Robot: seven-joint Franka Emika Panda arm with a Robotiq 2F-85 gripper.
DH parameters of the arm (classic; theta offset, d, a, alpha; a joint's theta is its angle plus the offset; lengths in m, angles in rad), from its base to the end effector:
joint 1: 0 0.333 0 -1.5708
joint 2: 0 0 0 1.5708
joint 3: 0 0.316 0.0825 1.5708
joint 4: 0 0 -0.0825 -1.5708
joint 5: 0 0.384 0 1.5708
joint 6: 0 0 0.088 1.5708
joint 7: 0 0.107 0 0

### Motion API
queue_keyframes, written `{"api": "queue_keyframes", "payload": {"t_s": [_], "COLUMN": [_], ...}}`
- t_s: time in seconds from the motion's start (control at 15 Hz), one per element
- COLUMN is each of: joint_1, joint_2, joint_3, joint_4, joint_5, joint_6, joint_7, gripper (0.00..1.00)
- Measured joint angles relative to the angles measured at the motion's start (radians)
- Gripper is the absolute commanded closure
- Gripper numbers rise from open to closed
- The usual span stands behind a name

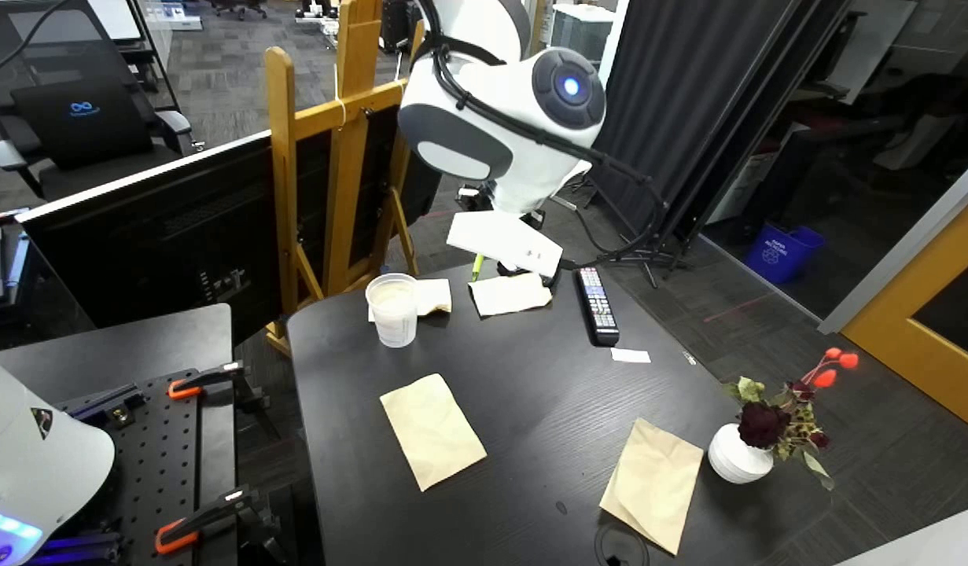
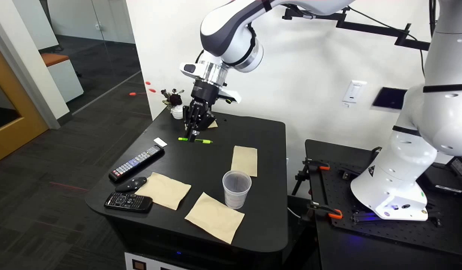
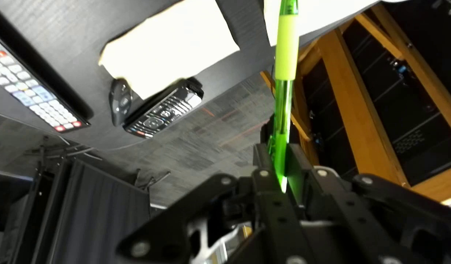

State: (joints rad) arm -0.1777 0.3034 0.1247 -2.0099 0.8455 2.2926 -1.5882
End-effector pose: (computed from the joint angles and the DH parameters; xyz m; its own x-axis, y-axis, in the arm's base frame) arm 0.6027 -0.0179 0.3097 0.5272 0.6209 0.5801 0.8291 -0.5255 -0.1909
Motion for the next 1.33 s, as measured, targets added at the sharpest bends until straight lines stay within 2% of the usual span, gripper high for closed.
{"api": "queue_keyframes", "payload": {"t_s": [0.27, 0.53, 0.93, 1.13, 1.2, 1.33], "joint_1": [-0.017, -0.027, -0.042, -0.047, -0.047, -0.046], "joint_2": [0.022, 0.032, 0.078, 0.116, 0.131, 0.16], "joint_3": [-0.014, -0.066, -0.148, -0.169, -0.172, -0.173], "joint_4": [0.0, 0.007, 0.055, 0.091, 0.106, 0.135], "joint_5": [0.242, 0.364, 0.379, 0.343, 0.321, 0.28], "joint_6": [-0.116, -0.325, -0.707, -0.89, -0.946, -1.029], "joint_7": [-0.272, -0.466, -0.643, -0.686, -0.686, -0.686], "gripper": [0.96, 0.96, 0.96, 0.96, 0.83, 0.83]}}
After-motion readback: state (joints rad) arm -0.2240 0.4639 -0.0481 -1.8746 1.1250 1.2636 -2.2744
